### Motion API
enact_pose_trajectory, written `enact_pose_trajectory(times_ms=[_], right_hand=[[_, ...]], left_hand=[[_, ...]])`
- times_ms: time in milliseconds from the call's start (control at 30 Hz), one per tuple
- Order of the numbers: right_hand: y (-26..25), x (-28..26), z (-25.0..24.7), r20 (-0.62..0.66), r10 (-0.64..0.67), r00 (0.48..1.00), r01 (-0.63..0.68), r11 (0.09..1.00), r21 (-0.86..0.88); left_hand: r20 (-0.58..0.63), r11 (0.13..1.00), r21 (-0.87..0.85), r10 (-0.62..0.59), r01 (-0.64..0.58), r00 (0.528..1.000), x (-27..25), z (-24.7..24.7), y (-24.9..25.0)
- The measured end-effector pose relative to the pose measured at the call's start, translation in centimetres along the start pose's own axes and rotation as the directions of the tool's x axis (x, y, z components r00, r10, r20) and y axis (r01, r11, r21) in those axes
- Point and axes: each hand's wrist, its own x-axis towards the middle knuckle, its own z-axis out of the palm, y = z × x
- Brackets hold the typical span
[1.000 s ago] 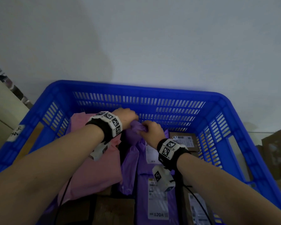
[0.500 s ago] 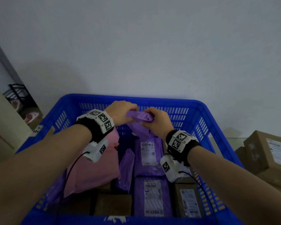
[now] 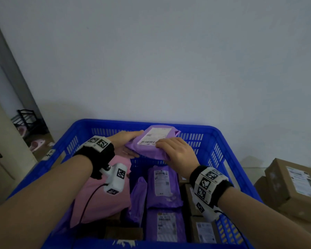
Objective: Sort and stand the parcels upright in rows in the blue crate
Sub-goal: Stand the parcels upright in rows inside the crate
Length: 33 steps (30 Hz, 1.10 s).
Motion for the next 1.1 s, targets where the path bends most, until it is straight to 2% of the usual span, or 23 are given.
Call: enact_pose_trajectory(times_ms=[133, 233, 300, 367, 433, 467, 533, 633, 700, 800, 933, 1033, 1100], right_hand=[[0.1, -0.4, 0.1, -0.04, -0.067, 0.997, 0.065, 0.997, -0.05], [0.4, -0.9, 0.6, -0.037, -0.049, 0.998, 0.046, 0.997, -0.067], [0.5, -1.2, 0.8, 0.04, -0.009, 0.999, 0.01, 0.999, -0.043], [0.5, -1.5, 0.8, 0.179, 0.026, 0.983, -0.022, 1.0, -0.021], [0.5, -1.7, 0.5, 0.331, 0.055, 0.942, -0.055, 0.998, -0.01], [0.5, -1.6, 0.3, 0.378, 0.072, 0.923, -0.074, 0.997, -0.011], [0.6, -1.1, 0.2, 0.371, 0.114, 0.922, -0.113, 0.993, -0.025], [0.8, 0.7, 0.4, 0.269, 0.239, 0.933, -0.247, 0.969, -0.004], [0.9, 1.8, 0.7, 0.273, 0.283, 0.92, -0.293, 0.956, -0.006], [1.0, 3.0, 0.9, 0.286, 0.259, 0.923, -0.256, 0.965, -0.046], [0.9, 3.9, 1.3, 0.44, 0.323, 0.838, -0.33, 0.942, -0.062], [0.9, 4.0, 1.5, 0.48, 0.334, 0.811, -0.331, 0.939, -0.093], [0.8, 4.0, 1.7, 0.5, 0.35, 0.792, -0.344, 0.933, -0.109]], left_hand=[[0.116, 0.984, -0.178, 0.001, 0.02, 0.993, -1.0, 0.4, -0.2], [0.121, 0.971, -0.239, 0.05, -0.02, 0.991, -1.1, 0.8, -0.3], [0.086, 0.972, -0.227, 0.083, -0.061, 0.993, -1.0, 1.0, -0.5], [0.029, 0.976, -0.178, 0.131, -0.124, 0.991, -0.8, 1.0, -0.5], [-0.074, 0.977, 0.011, 0.215, -0.215, 0.974, -0.6, 0.7, -0.2], [-0.132, 0.942, 0.219, 0.289, -0.256, 0.948, -0.4, 0.4, 0.0], [-0.165, 0.754, 0.602, 0.437, -0.261, 0.884, -0.1, -0.2, 0.3], [-0.12, 0.512, 0.833, 0.539, -0.211, 0.834, -0.4, -0.2, 0.4], [-0.074, 0.375, 0.91, 0.564, -0.175, 0.822, -0.4, 0.0, 0.4], [-0.014, 0.223, 0.965, 0.567, -0.137, 0.823, -0.5, 0.3, 0.4], [0.037, 0.097, 0.989, 0.566, -0.111, 0.823, -0.9, 0.6, 0.6], [0.08, 0.01, 0.995, 0.559, -0.103, 0.825, -1.0, 0.6, 0.9], [0.098, 0.0, 0.993, 0.552, -0.117, 0.828, -1.2, 0.7, 1.1]])
